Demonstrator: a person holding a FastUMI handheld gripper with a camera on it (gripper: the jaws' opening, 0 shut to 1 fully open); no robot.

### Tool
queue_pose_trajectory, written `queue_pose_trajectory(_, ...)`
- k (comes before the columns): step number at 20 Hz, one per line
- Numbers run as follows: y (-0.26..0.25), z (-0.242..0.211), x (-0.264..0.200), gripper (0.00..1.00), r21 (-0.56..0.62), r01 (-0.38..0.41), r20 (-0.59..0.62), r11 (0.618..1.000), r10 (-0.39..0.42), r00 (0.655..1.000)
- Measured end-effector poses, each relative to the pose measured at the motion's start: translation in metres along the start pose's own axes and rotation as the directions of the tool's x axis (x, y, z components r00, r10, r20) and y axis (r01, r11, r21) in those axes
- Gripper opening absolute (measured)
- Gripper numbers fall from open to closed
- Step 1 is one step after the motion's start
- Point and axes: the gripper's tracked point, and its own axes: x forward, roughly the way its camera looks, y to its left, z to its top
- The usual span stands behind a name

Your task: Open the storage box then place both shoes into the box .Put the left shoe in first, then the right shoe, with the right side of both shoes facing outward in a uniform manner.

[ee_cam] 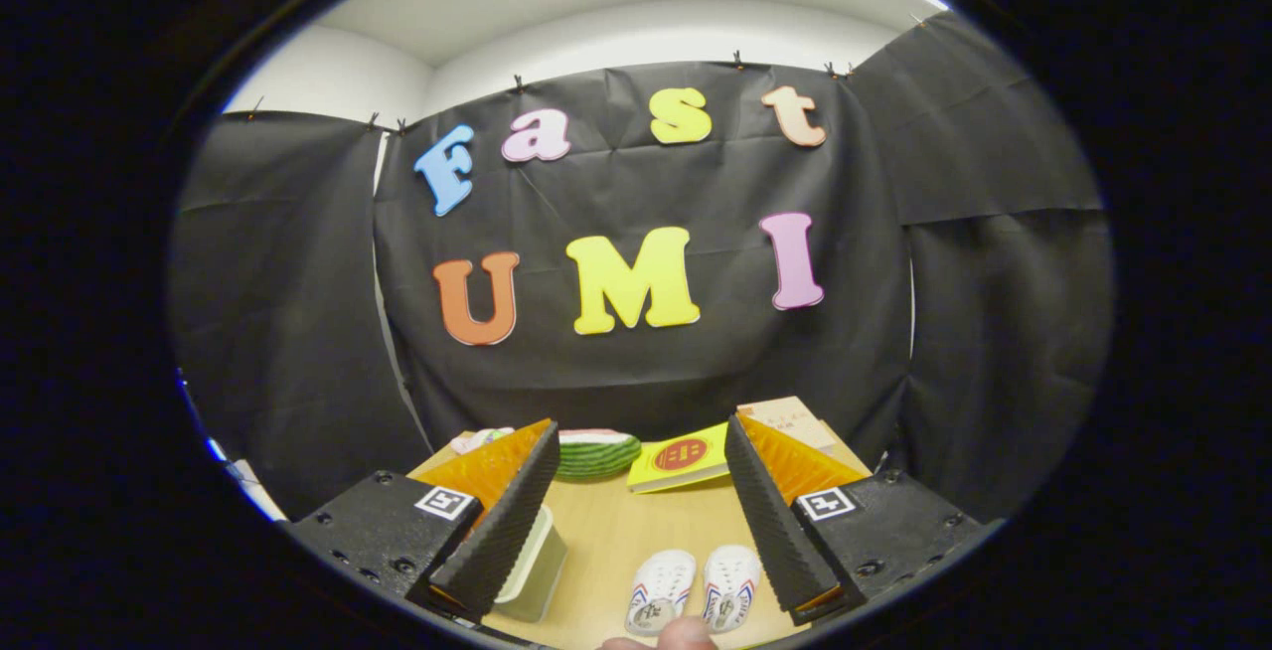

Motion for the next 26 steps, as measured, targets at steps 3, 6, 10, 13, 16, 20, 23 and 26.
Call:
queue_pose_trajectory(3, 0.004, -0.021, 0.001, 1.00, 0.012, -0.033, -0.051, 0.999, 0.034, 0.998)
queue_pose_trajectory(6, 0.013, -0.046, 0.002, 1.00, 0.052, -0.089, -0.119, 0.995, 0.095, 0.988)
queue_pose_trajectory(10, 0.028, -0.088, 0.004, 1.00, 0.113, -0.155, -0.226, 0.982, 0.177, 0.958)
queue_pose_trajectory(13, 0.038, -0.119, 0.009, 1.00, 0.147, -0.196, -0.296, 0.970, 0.232, 0.927)
queue_pose_trajectory(16, 0.059, -0.155, 0.015, 1.00, 0.252, -0.247, -0.373, 0.936, 0.329, 0.868)
queue_pose_trajectory(20, 0.090, -0.214, 0.019, 1.00, 0.360, -0.271, -0.500, 0.893, 0.429, 0.752)
queue_pose_trajectory(23, 0.117, -0.244, 0.021, 1.00, 0.468, -0.280, -0.534, 0.838, 0.520, 0.667)
queue_pose_trajectory(26, 0.132, -0.272, 0.030, 1.00, 0.581, -0.210, -0.556, 0.786, 0.572, 0.603)
